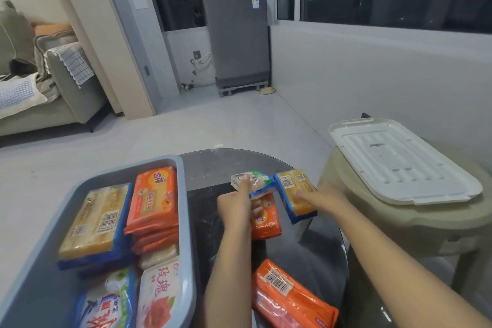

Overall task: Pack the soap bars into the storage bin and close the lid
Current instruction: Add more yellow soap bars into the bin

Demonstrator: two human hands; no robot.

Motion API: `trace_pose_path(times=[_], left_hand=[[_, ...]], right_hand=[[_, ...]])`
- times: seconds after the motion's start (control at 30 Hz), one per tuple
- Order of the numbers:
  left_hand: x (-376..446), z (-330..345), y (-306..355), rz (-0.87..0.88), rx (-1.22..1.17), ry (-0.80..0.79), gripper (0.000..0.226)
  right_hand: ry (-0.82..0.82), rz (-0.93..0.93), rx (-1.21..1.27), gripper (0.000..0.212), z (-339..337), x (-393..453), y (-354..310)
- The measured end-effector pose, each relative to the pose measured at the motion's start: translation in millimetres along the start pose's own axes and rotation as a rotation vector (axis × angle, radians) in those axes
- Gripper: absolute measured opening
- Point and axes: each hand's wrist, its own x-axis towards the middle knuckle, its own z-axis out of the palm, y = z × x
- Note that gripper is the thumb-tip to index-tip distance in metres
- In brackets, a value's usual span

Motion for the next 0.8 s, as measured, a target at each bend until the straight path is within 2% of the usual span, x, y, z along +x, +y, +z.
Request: trace_pose_path(times=[0.07,0.2,0.4,0.57,0.7,0.8], left_hand=[[1,2,3,-0.039,0.01,-0.002,0.032],[3,5,7,-0.107,-0.001,-0.015,0.025],[1,5,6,-0.169,-0.027,-0.06,0.041],[1,4,6,-0.198,0.01,-0.03,0.044],[-5,4,-1,-0.126,0.01,-0.017,0.036],[-7,3,0,-0.127,-0.051,-0.05,0.045]], right_hand=[[0.039,-0.014,-0.033,0.059,6,0,1],[0.016,0.001,-0.059,0.058,4,2,0],[-0.034,0.051,-0.036,0.062,1,3,-1],[-0.084,0.108,0.109,0.072,-5,1,3],[-0.08,0.122,0.169,0.064,-12,-4,4],[-0.08,0.131,0.212,0.057,-16,-12,7]])
